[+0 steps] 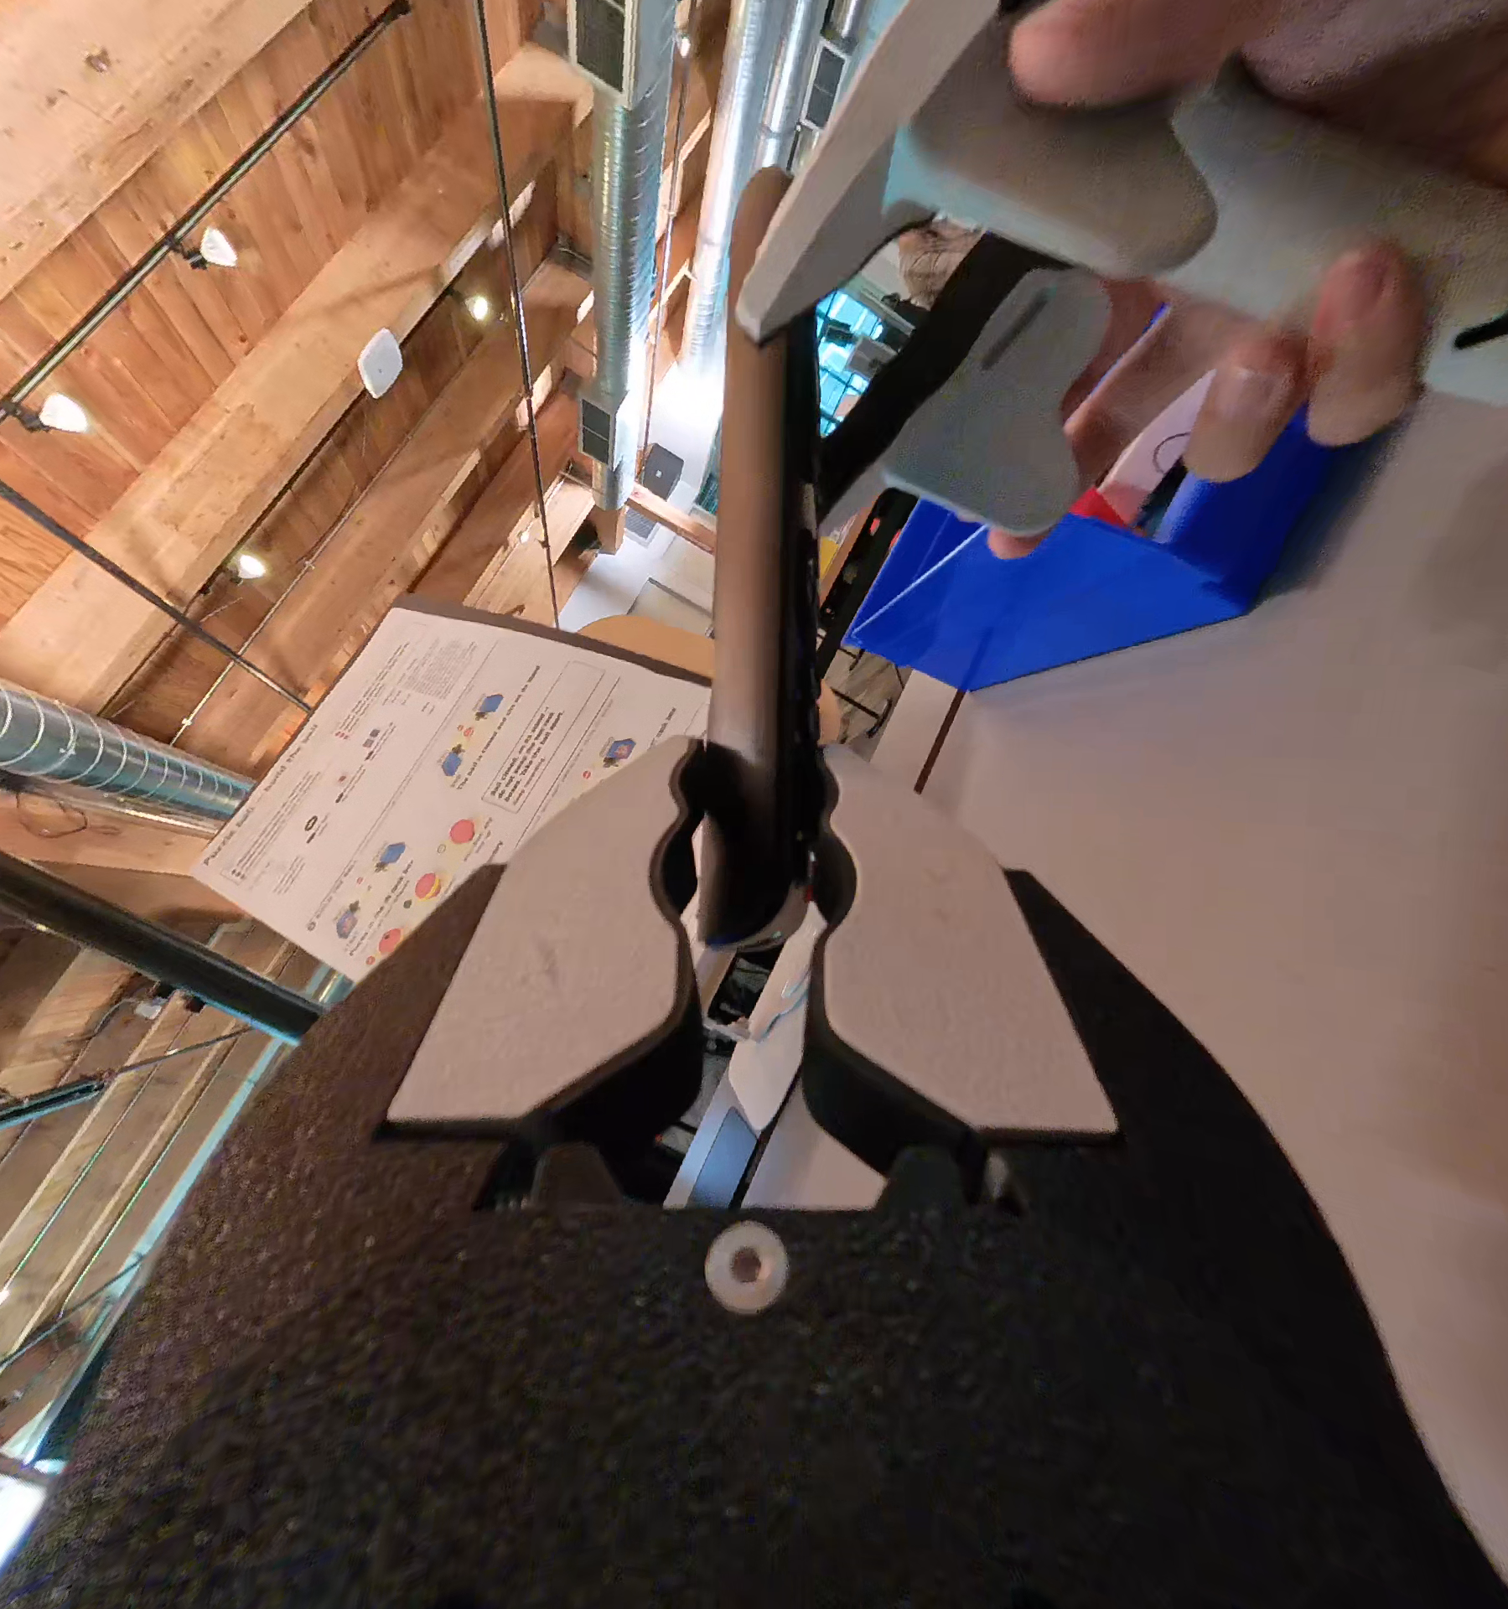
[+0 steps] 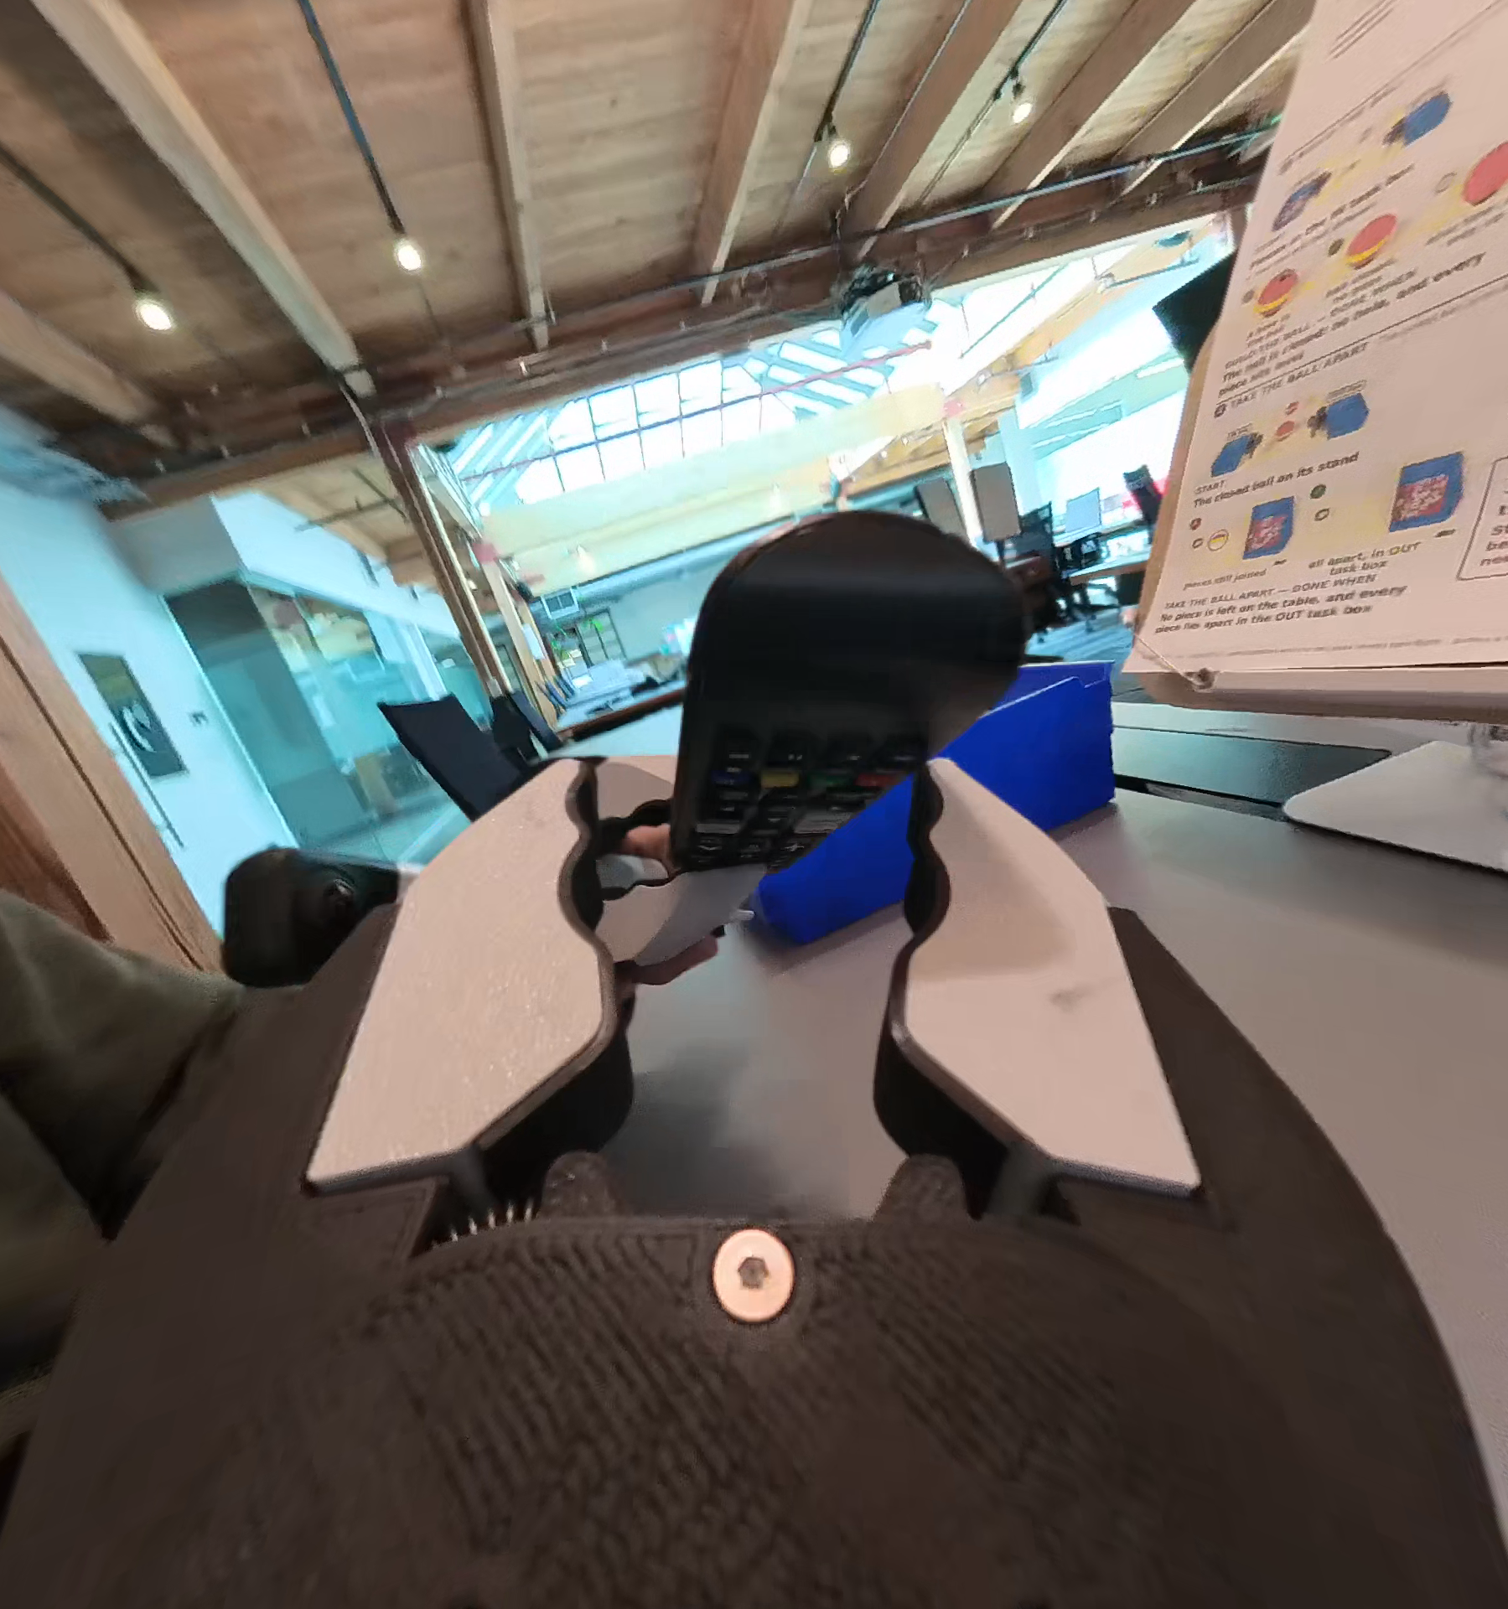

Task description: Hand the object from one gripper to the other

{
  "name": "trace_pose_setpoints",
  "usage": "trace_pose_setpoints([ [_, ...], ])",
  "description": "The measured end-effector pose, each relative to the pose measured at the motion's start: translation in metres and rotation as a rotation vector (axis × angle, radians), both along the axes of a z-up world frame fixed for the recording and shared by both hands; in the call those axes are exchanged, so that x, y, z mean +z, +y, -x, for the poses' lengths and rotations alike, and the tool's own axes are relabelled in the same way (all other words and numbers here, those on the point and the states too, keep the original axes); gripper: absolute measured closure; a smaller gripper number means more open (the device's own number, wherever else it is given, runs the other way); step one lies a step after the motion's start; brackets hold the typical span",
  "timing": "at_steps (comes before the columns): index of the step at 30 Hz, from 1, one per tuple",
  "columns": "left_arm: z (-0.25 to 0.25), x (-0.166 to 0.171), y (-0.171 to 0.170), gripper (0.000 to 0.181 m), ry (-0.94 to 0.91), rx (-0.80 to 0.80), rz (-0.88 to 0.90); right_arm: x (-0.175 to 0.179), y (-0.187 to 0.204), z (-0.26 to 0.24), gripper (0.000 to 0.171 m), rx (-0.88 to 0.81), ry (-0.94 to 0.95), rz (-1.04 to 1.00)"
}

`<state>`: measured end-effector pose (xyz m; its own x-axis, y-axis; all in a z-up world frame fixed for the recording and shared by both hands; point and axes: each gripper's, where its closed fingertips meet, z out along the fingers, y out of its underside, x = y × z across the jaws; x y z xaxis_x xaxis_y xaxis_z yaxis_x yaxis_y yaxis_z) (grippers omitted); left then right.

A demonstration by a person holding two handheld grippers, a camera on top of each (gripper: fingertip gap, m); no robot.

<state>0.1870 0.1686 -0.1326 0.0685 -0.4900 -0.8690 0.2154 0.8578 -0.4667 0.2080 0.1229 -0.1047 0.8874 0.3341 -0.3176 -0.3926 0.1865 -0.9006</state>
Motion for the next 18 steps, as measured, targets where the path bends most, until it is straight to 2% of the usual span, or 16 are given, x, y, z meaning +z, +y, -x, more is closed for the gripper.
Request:
trace_pose_setpoints([
  [1, 0.0, -0.001, -0.004, 0.16, 0.004, -0.017, -0.001, -0.003, 0.003, 0.003, 0.103, -0.016, -0.042, 0.01],
  [3, 0.001, -0.002, -0.01, 0.16, 0.011, -0.042, -0.001, -0.007, 0.007, 0.005, 0.115, -0.068, -0.129, 0.022],
  [11, 0.003, -0.004, -0.015, 0.156, 0.069, -0.153, 0.158, 0.003, 0.005, 0.008, 0.118, -0.06, -0.155, -0.019],
  [15, 0.006, -0.005, -0.025, 0.124, 0.261, -0.358, 0.484, 0.011, -0.004, 0.006, 0.119, -0.047, -0.163, -0.071],
  [18, 0.016, -0.017, -0.037, 0.111, 0.573, -0.565, 0.72, 0.007, -0.009, 0.017, 0.118, 0.003, -0.282, -0.059],
])
